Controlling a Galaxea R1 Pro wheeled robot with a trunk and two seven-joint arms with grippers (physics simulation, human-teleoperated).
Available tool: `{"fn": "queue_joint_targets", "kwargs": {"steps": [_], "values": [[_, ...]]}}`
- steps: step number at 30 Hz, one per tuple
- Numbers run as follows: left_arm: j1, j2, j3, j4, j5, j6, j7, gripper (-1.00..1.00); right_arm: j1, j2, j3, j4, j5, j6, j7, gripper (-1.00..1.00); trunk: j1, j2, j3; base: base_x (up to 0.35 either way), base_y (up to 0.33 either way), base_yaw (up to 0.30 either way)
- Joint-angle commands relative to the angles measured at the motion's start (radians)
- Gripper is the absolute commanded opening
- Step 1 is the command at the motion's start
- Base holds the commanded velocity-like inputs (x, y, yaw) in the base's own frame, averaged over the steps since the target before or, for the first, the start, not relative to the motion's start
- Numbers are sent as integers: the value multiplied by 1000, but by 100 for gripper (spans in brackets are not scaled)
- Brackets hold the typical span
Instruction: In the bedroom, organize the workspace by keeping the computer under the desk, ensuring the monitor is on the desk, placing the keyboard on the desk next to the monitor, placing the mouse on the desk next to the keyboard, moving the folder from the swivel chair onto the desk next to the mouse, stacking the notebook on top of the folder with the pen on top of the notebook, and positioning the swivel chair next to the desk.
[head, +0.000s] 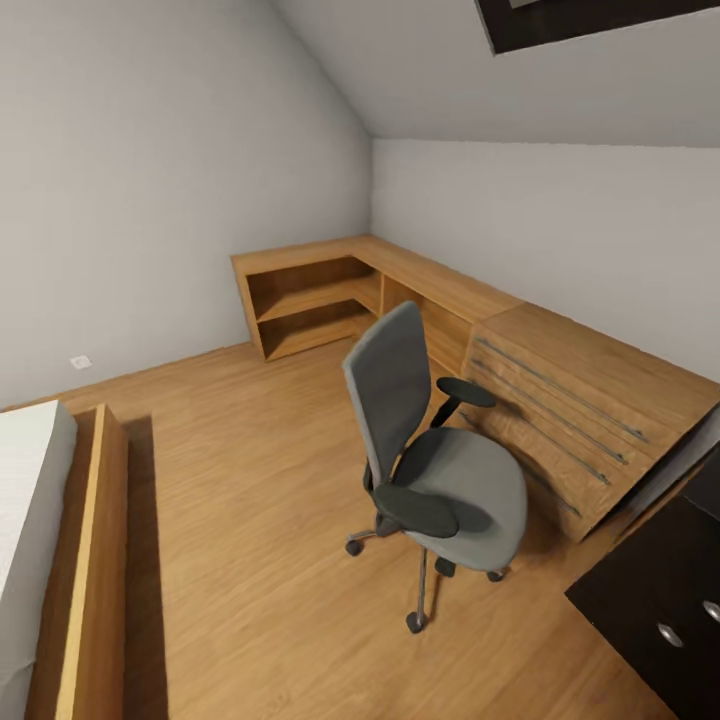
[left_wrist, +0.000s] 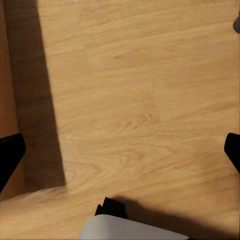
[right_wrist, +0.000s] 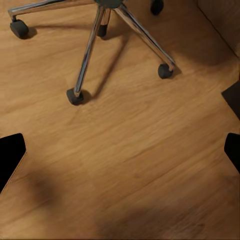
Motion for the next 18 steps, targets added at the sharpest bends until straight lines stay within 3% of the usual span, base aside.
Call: {"fn": "queue_joint_targets", "kwargs": {"steps": [1, 8, 18], "values": [[-1, -1, 9, 0, -8, -5, -4, 100, -1, 1, 9, 2, -3, -2, -6, 100, 1, 0, -2, 321, 0, 206], [-1, -1, 9, 0, -10, -16, -4, 100, -1, 7, 8, 2, -3, -1, -6, 100, 1, 0, -9, 283, 0, 206], [-1, -1, 9, 0, -10, -18, -4, 100, -1, 9, 7, 2, -5, -2, -7, 100, 1, 0, -20, 47, 0, 211]]}}
